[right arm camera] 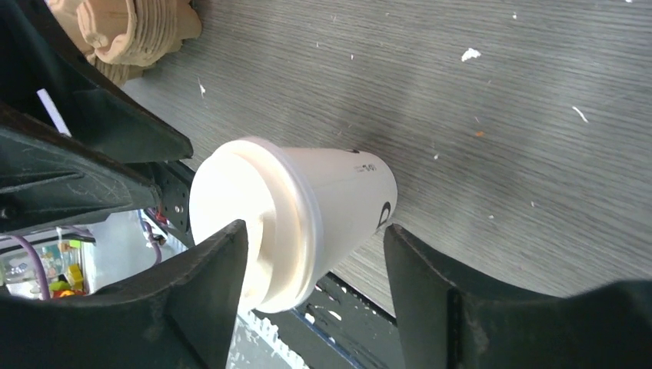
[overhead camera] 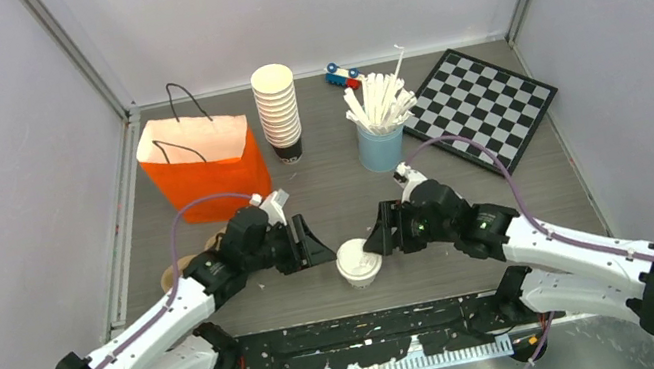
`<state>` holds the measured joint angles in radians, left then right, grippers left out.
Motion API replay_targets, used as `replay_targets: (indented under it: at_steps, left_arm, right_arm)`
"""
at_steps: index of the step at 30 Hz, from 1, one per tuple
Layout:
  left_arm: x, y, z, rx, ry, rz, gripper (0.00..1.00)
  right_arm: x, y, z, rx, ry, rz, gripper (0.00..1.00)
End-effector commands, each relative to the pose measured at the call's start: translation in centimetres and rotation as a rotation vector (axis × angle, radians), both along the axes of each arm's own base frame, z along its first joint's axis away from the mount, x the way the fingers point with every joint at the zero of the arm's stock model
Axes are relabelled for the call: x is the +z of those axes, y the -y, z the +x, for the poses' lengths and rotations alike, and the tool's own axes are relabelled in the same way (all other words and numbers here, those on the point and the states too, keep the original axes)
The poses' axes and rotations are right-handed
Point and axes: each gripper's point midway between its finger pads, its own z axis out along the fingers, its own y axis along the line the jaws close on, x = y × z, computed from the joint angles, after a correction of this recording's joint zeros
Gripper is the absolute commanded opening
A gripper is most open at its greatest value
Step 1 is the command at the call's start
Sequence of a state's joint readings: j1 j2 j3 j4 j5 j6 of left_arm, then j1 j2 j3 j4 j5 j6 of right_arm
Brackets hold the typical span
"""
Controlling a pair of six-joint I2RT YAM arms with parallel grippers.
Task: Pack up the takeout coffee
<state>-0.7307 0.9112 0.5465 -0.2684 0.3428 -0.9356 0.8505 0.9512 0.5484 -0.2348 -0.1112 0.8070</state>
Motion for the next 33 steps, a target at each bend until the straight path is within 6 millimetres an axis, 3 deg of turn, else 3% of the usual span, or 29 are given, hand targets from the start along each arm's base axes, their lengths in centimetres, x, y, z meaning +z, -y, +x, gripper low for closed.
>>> replay_targets:
  at_steps: [1, 6, 10, 16, 26, 33]
  left_arm:
    - [2.2, 1.7, 0.3, -0.083, 0.065, -0.079, 0.53]
    - [1.9, 2.2, 0.7, -0.119, 0.079, -0.053, 0.54]
    - [1.2, 2.4, 1.2, -0.123, 0.082, -0.031, 0.52]
    - [0.5, 2.6, 1.5, -0.129, 0.065, -0.010, 0.50]
    - [-0.4, 2.1, 1.7, -0.108, 0.061, 0.027, 0.47]
    - [-2.4, 1.3, 1.2, -0.087, 0.017, 0.069, 0.46]
  right_arm:
    - [3.6, 0.6, 0.3, -0.034, 0.051, 0.041, 0.73]
    - [4.5, 0.4, -0.9, -0.031, 0.007, 0.110, 0.68]
    - [4.1, 0.0, -1.3, -0.029, -0.033, 0.144, 0.58]
    - [3.2, -0.3, -1.4, -0.045, -0.069, 0.161, 0.55]
    - [1.1, -0.4, -1.6, -0.061, -0.106, 0.177, 0.36]
    - [-1.7, 0.7, -2.5, -0.085, -0.131, 0.176, 0.34]
